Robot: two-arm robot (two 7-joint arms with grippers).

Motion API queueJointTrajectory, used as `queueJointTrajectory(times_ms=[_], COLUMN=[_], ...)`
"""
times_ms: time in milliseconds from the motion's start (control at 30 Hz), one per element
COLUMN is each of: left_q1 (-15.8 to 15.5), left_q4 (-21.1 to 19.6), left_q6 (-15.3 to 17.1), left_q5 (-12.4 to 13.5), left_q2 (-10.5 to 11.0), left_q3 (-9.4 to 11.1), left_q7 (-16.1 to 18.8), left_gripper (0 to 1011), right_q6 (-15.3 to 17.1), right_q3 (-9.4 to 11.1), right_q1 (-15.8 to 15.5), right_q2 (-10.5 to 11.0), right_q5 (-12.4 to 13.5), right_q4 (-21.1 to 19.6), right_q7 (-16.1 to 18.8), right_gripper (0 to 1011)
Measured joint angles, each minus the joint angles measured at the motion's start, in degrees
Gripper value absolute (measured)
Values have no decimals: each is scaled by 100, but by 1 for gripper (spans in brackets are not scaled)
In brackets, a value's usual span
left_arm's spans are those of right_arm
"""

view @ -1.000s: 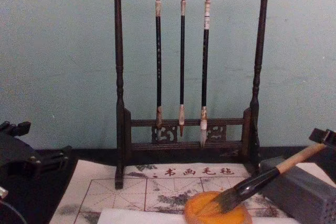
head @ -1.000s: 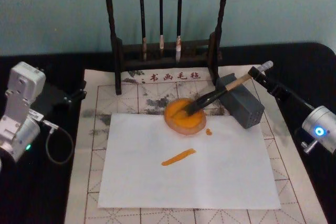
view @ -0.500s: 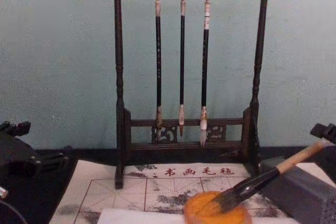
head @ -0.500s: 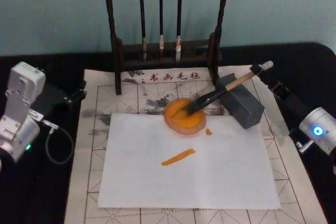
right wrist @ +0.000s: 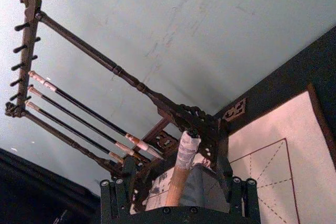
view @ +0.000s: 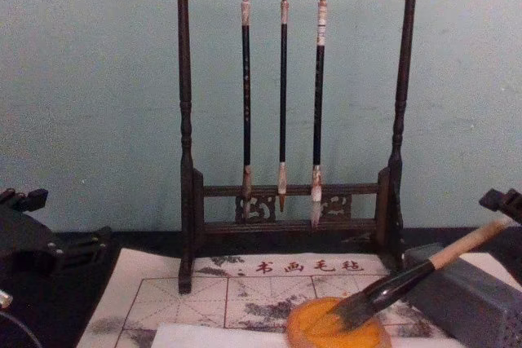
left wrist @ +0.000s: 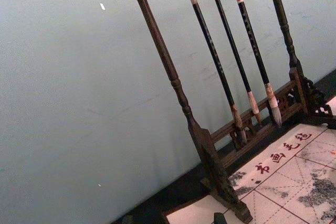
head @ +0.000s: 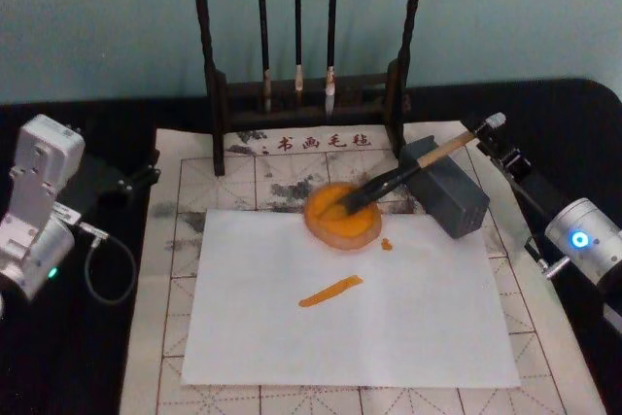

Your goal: Pick up the brush from the inkstone, write on the paper, then place the brush back to its original position.

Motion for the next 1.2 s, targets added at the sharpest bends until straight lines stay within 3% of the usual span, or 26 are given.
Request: queueJointTrajectory(times_ms=[533,867,1200], left_q1=[0,0,0], left_q4=[0,0,0], left_q6=[0,0,0], left_q5=[0,0,0], left_q2=[0,0,0], left_q3=[0,0,0], left_q7=[0,0,0], left_gripper=[1001,1001,1001], right_q6=[-80,-77,-96], right_q3=[-62,-63,-211], right_q1=[22,18,32], right_q2=[-71,-71,19], right_q5=[360,370,422], right_q4=[-20,-24,-112], right_q7=[-397,-401,-557], right_gripper=[1000,1000,1000])
